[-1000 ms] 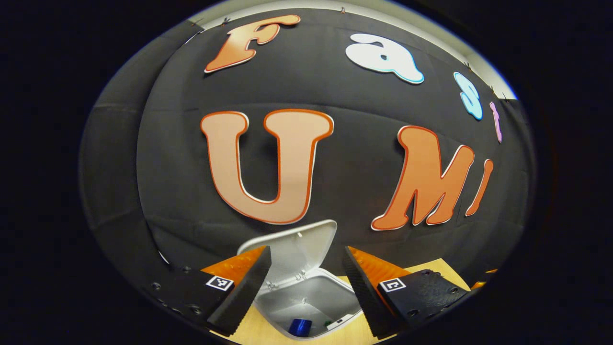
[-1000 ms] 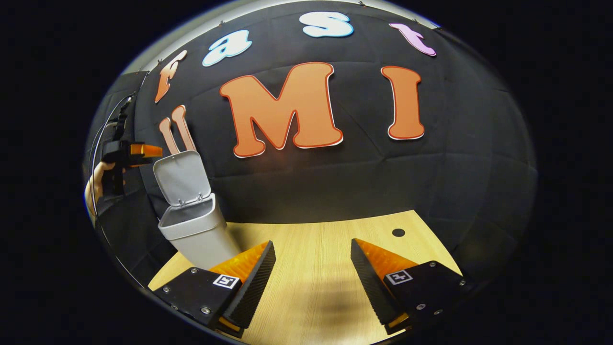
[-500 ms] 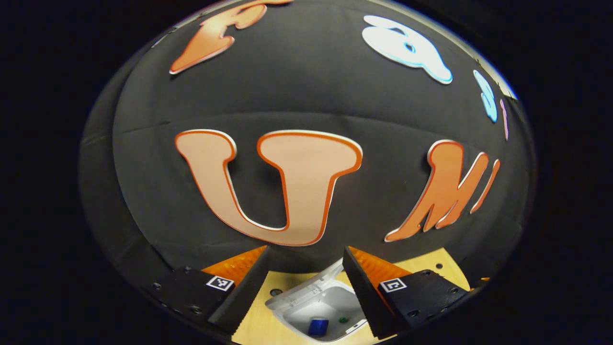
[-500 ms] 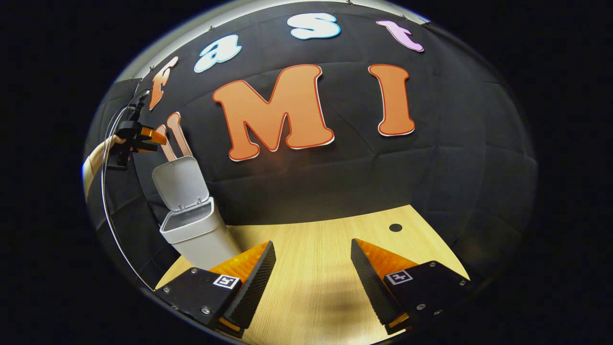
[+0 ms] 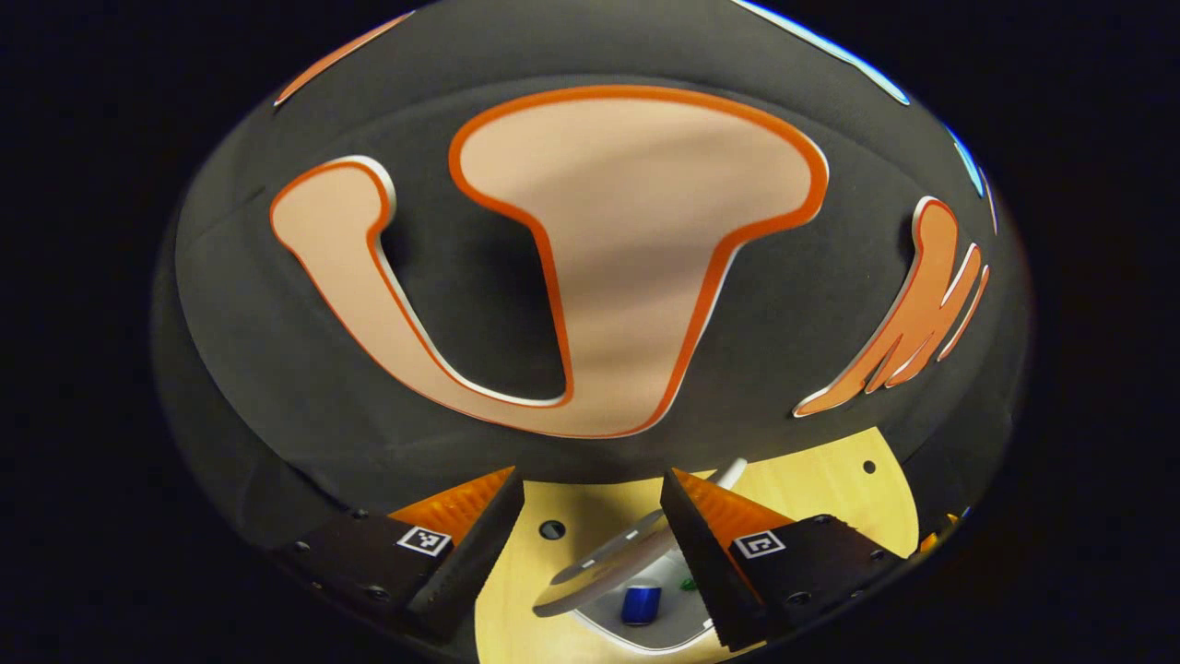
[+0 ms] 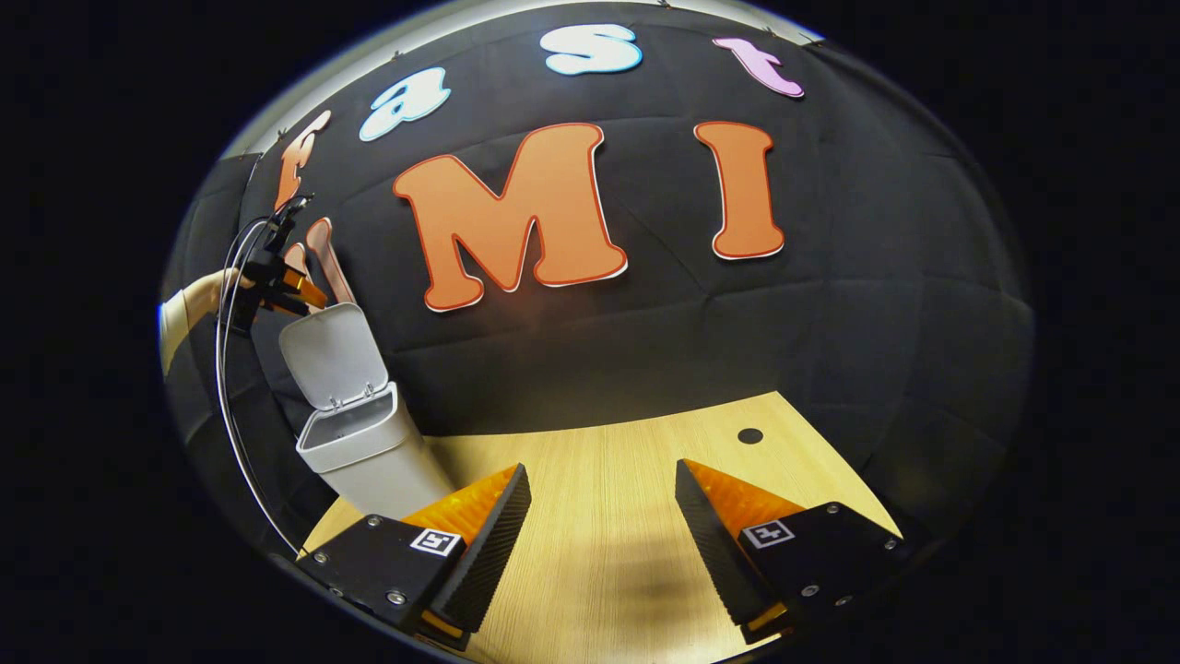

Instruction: Press the lid of the desktop garbage bin to open it, pick up the crumpled paper on the desktop and throw it into the bin, then pick up the pop can on the desktop and drop it into the bin, and finally close the garbage bin lid.

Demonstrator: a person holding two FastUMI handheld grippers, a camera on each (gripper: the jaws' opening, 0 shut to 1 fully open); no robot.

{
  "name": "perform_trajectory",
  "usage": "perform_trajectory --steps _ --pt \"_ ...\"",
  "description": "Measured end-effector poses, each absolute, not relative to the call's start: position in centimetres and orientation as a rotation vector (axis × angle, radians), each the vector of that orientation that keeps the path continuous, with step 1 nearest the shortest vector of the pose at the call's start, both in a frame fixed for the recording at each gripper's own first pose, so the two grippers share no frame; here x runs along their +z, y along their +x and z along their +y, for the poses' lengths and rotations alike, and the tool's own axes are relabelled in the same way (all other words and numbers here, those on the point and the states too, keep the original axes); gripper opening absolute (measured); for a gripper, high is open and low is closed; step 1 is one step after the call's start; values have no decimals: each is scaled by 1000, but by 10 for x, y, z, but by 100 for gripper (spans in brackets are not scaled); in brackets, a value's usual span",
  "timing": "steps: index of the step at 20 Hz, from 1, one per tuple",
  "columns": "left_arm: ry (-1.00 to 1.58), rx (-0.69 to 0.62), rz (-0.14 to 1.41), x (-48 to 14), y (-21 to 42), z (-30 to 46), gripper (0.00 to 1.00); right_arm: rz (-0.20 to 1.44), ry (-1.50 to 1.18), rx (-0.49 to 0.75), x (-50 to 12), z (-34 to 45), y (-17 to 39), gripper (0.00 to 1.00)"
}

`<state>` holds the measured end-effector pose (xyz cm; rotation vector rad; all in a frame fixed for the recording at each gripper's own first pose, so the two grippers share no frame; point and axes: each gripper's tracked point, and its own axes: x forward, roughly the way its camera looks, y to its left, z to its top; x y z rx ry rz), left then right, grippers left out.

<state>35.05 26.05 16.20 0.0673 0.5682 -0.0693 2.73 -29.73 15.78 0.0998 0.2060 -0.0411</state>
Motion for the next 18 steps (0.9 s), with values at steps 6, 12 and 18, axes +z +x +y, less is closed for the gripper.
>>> perform_trajectory --steps 6,12,18 --pt "65 -139 633 121 312 234 97 221 93 -7 154 -288 36 95" --pt "45 -191 645 82 272 203 97 227 99 23 153 -282 42 95" --pt "13 -198 658 40 250 184 97 233 83 39 151 -282 41 95"
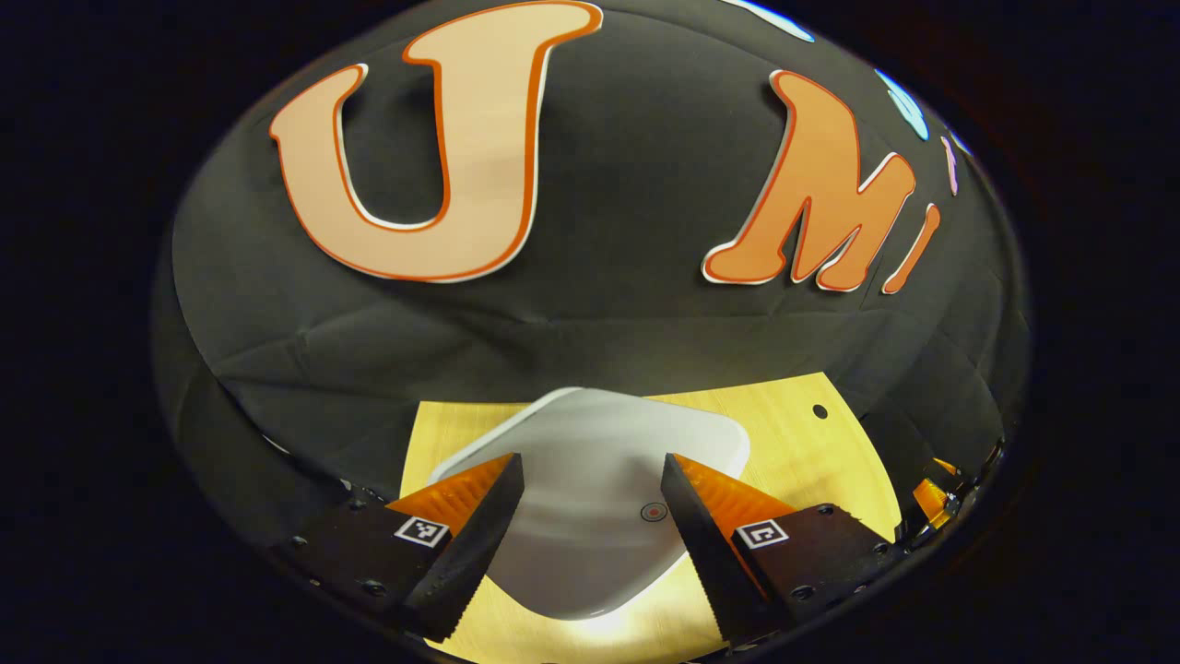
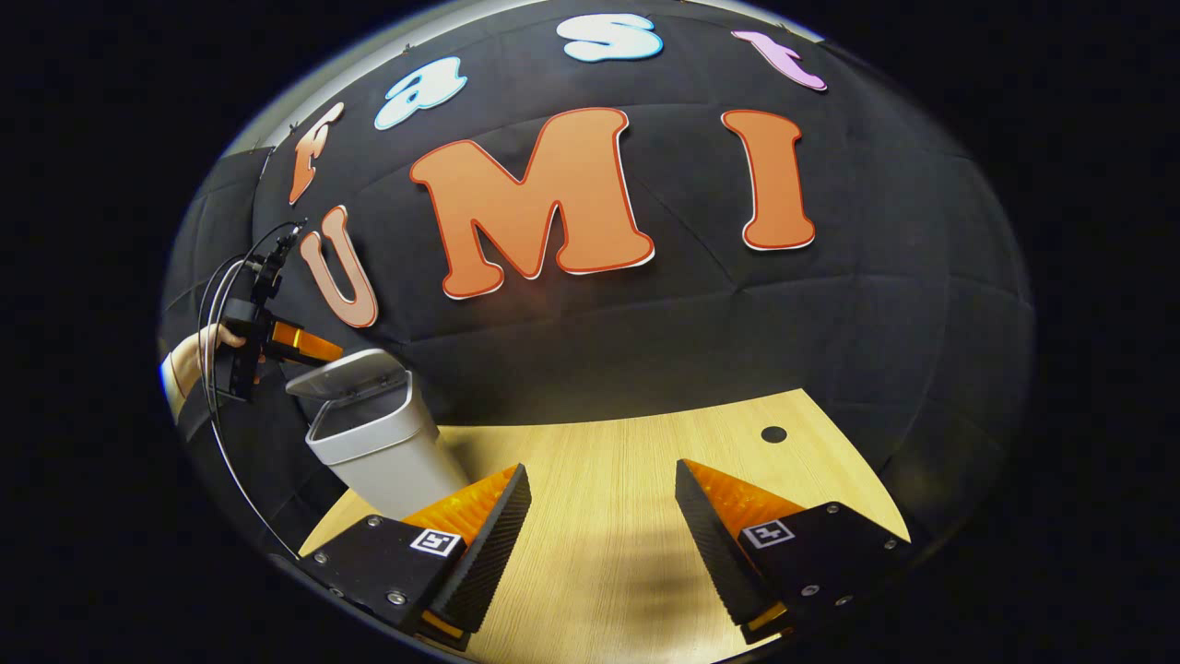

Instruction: Press the lid of the desktop garbage bin to open it, pick up the crumpled paper on the desktop and throw it into the bin, then pick up the pop can on the desktop and drop it into the bin, and finally close the garbage bin lid.

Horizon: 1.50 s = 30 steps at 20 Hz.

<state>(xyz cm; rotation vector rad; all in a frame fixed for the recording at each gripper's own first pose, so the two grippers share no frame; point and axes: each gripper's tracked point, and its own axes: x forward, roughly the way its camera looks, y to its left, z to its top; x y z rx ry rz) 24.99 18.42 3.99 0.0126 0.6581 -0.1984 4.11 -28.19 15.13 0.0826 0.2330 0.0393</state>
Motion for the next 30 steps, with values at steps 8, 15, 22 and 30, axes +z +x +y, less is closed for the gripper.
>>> perform_trajectory --steps 8,15,22,30 --pt "125 -175 654 -28 236 173 98 241 76 40 150 -290 39 95" --pt "157 -209 602 -29 229 174 98 245 70 59 147 -282 40 95" --pt "127 -158 567 -23 229 176 97 221 69 58 161 -281 43 95" --pt "171 -151 342 53 212 148 96 160 37 51 190 -275 49 95"
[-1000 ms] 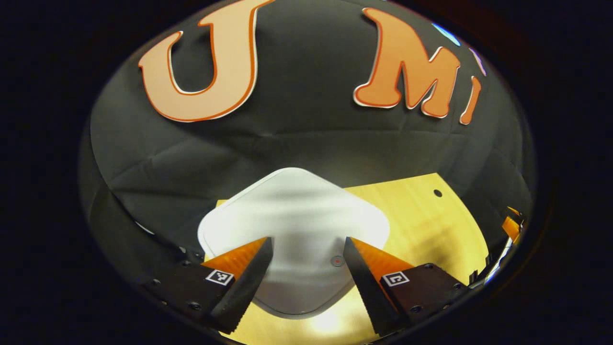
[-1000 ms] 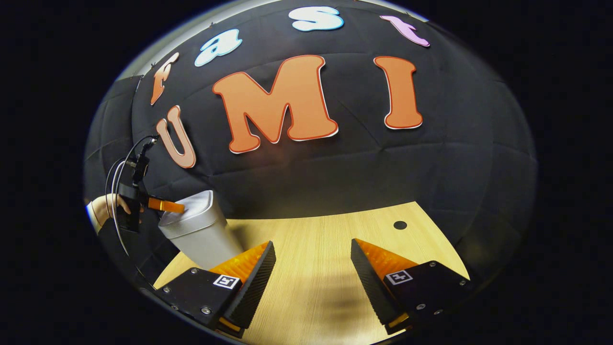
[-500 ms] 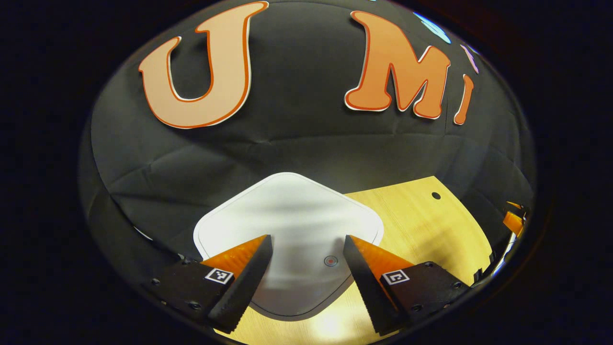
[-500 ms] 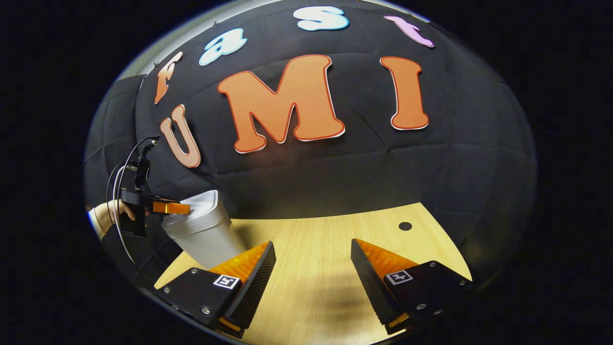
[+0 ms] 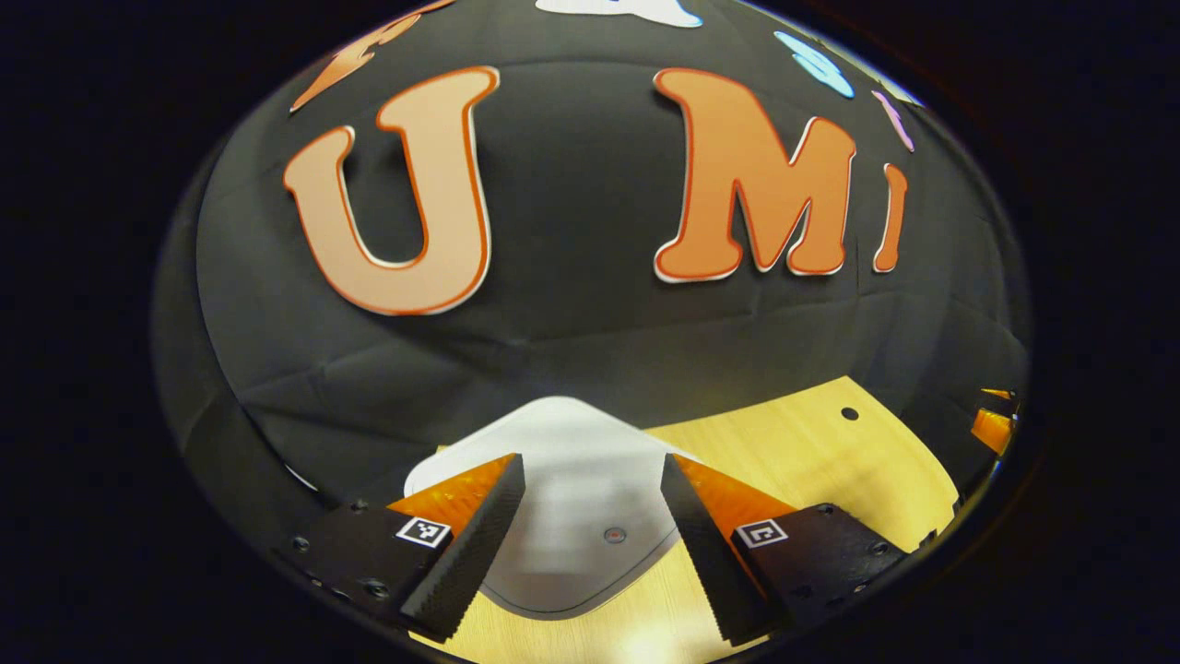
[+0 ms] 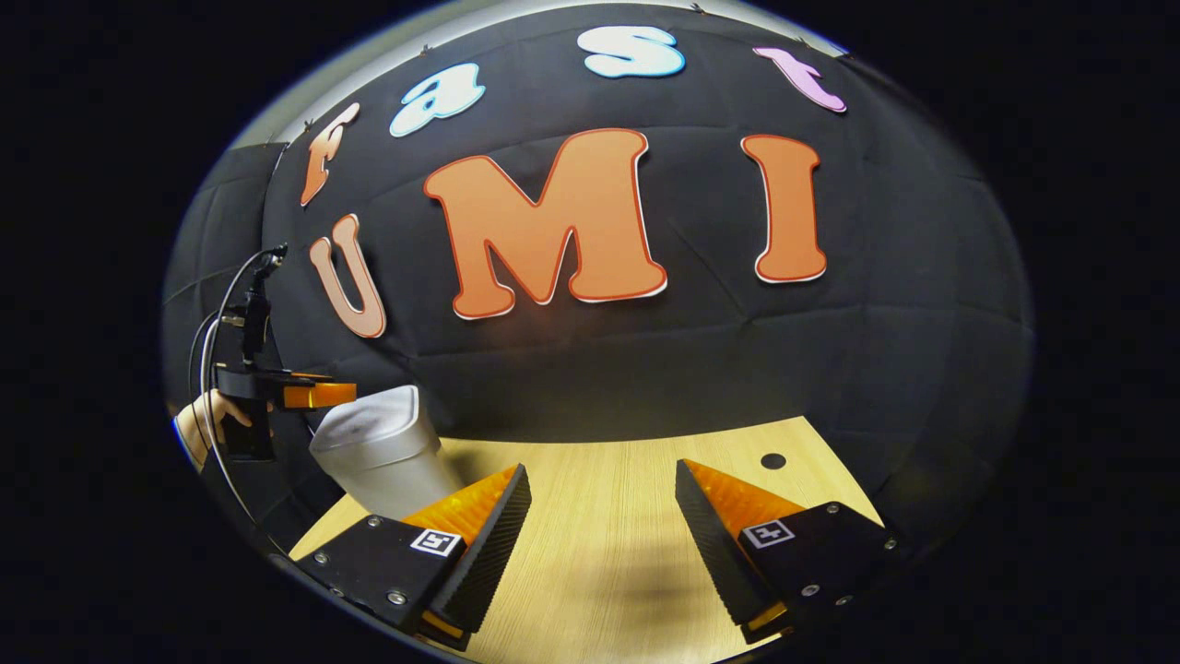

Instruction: Press the lid of the desktop garbage bin to open it, pick up the crumpled paper on the desktop and throw it into the bin, then pick up the pop can on the desktop and drop it into the bin, and finally close the garbage bin lid.

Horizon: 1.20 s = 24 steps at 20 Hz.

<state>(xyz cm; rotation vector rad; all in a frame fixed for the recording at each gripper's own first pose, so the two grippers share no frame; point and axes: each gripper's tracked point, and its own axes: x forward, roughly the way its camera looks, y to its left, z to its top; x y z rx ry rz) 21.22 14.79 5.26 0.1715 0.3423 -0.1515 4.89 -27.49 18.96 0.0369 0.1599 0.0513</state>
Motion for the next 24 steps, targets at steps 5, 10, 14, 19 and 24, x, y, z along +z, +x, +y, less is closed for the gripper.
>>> perform_trajectory --steps 5,10,14,19,24 --pt "96 -194 236 91 182 113 96 109 0 51 208 -266 48 95" --pt "44 -212 121 102 153 79 96 82 -27 39 213 -265 43 95" --pt "29 -213 70 97 134 58 95 39 -69 25 218 -266 36 95" --pt "11 -221 57 83 116 48 95 -25 -76 6 225 -266 22 95" --pt "-31 -218 64 71 104 48 95 -54 -63 -19 222 -270 11 95"
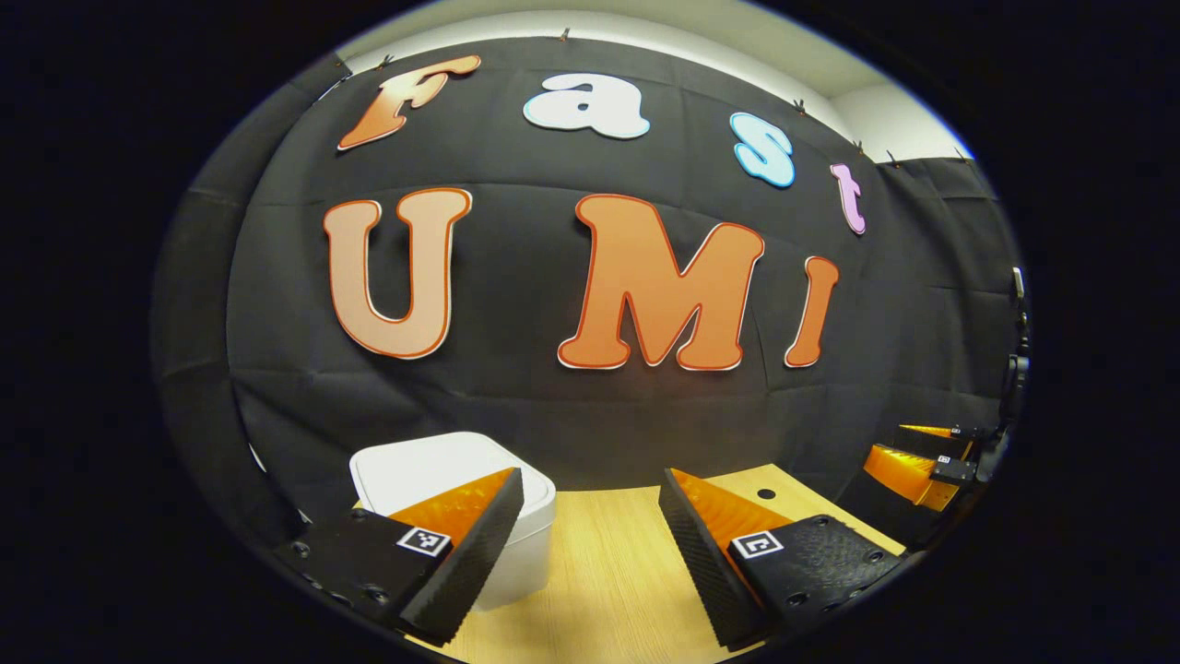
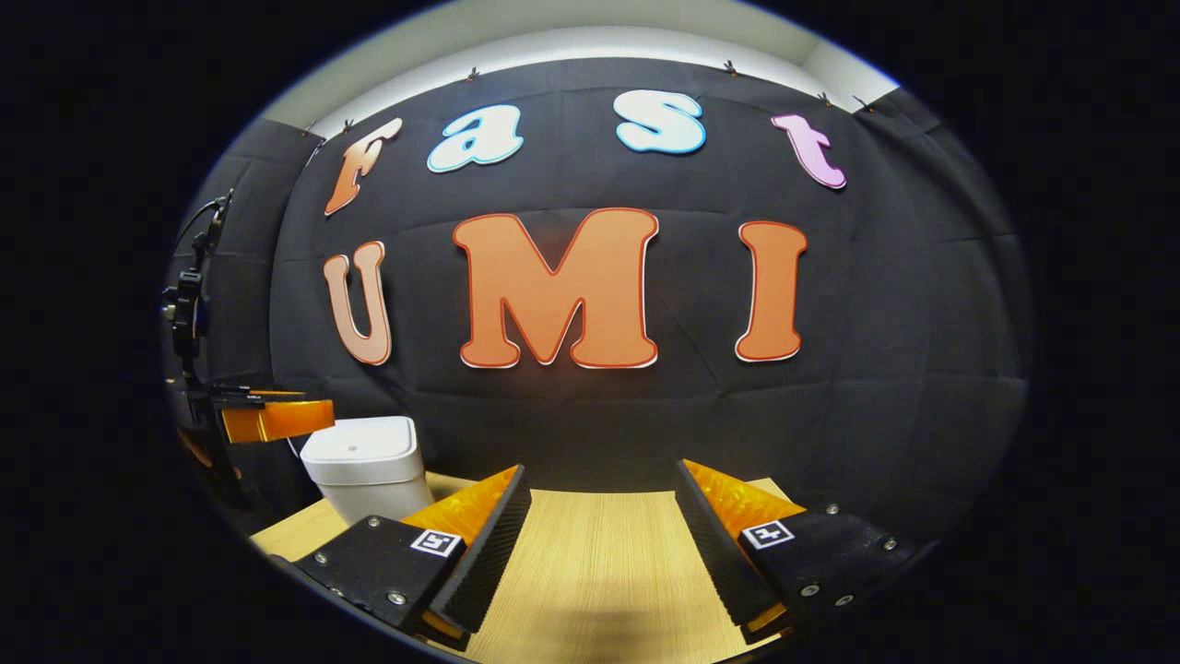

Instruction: Press the lid of the desktop garbage bin to open it, pick up the crumpled paper on the desktop and throw it into the bin, then pick up the pop can on the desktop and drop it into the bin, and finally close the garbage bin lid.

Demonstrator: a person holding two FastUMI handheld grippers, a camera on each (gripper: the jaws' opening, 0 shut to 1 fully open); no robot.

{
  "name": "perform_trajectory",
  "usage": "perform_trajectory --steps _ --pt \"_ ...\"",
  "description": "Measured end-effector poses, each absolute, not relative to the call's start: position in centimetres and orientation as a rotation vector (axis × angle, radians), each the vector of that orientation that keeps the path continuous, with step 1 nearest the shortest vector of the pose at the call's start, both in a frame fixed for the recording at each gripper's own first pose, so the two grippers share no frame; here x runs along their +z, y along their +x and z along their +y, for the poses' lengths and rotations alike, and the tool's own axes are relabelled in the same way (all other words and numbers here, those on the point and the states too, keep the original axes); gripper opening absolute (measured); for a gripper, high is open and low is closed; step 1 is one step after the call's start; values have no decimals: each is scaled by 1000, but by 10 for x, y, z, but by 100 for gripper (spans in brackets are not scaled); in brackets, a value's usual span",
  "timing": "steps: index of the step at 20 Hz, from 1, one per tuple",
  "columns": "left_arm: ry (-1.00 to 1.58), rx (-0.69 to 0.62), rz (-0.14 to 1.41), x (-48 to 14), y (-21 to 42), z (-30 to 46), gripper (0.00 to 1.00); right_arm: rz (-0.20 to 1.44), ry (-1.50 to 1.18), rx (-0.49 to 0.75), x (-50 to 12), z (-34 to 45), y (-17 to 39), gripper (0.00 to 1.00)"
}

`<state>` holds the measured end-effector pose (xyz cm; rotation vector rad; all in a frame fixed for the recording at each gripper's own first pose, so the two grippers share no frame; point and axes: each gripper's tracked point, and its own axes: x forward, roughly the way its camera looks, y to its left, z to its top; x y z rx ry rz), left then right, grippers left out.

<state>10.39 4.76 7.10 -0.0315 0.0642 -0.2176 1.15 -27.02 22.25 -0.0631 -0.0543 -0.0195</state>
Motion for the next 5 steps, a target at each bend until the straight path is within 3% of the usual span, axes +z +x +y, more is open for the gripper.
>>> perform_trajectory --steps 5 --pt "-37 -214 53 73 99 47 94 -54 -69 -19 222 -266 6 95"
